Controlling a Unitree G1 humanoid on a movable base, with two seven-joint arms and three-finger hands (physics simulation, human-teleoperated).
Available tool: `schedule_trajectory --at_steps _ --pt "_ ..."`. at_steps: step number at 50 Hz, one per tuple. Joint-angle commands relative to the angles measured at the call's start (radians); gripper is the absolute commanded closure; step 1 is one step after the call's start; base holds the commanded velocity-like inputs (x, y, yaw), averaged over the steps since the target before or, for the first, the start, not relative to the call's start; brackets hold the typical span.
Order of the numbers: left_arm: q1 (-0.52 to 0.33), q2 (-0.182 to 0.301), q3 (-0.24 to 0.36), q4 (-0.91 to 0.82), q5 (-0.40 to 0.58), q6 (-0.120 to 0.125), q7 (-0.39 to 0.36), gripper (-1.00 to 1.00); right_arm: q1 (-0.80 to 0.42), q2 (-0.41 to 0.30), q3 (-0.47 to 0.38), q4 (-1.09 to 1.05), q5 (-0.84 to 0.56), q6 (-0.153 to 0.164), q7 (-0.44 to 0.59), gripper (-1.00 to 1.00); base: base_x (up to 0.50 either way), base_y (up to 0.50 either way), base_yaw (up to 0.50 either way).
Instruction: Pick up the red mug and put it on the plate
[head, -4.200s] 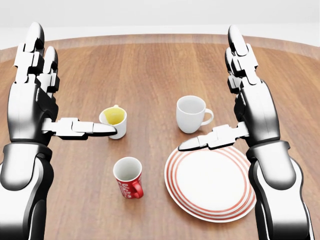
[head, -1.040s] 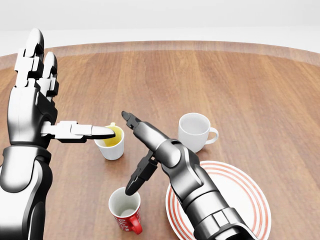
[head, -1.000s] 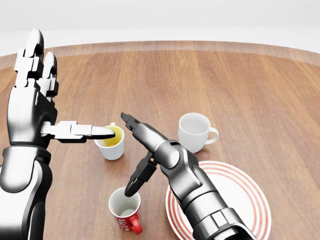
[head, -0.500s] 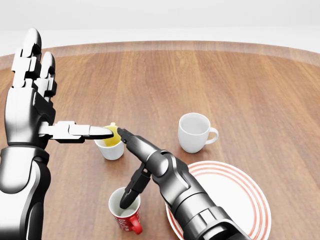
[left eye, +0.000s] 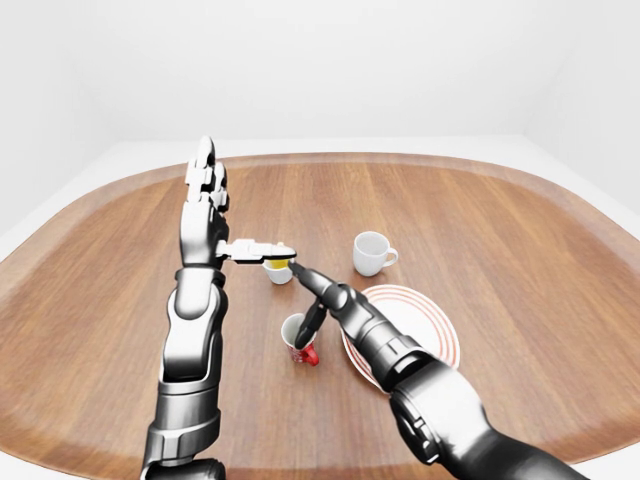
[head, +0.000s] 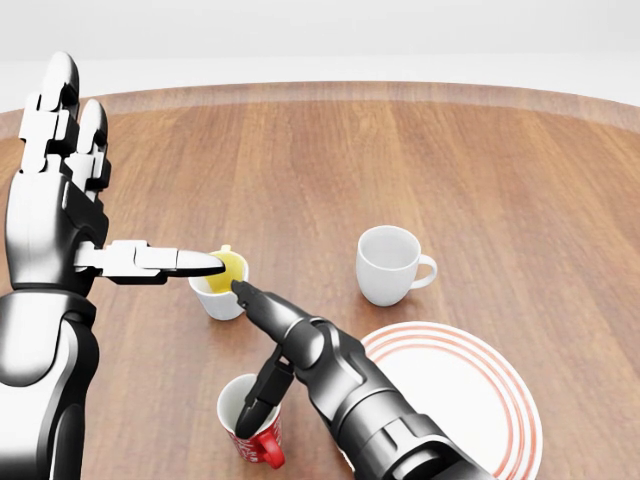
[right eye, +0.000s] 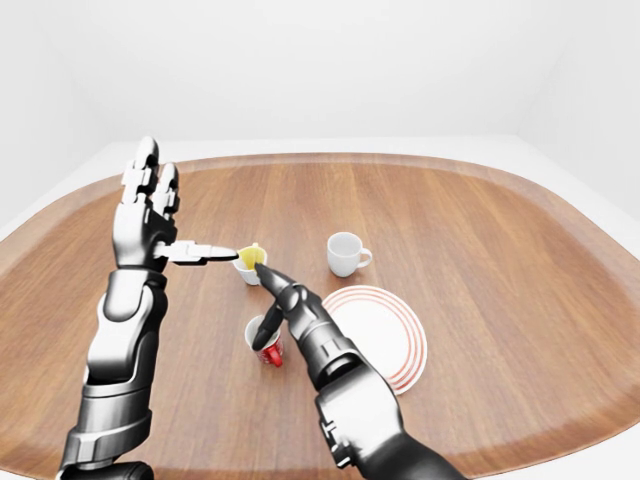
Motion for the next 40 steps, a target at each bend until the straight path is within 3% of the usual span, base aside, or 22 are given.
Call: schedule_trajectory --at_steps 1,40 --pt "0.004 0.0 0.001 -0.003 0.0 0.0 -0.001 -1.0 -0.001 0.019 0.001 0.044 -0.018 0.0 -0.012 -1.0 0.0 0.0 0.0" --pt "0.01 0.007 0.011 -0.017 -0.014 0.0 0.0 -1.0 -0.002 0.063 -0.009 0.118 -0.086 0.0 -0.017 -1.0 0.0 0.0 0.0"
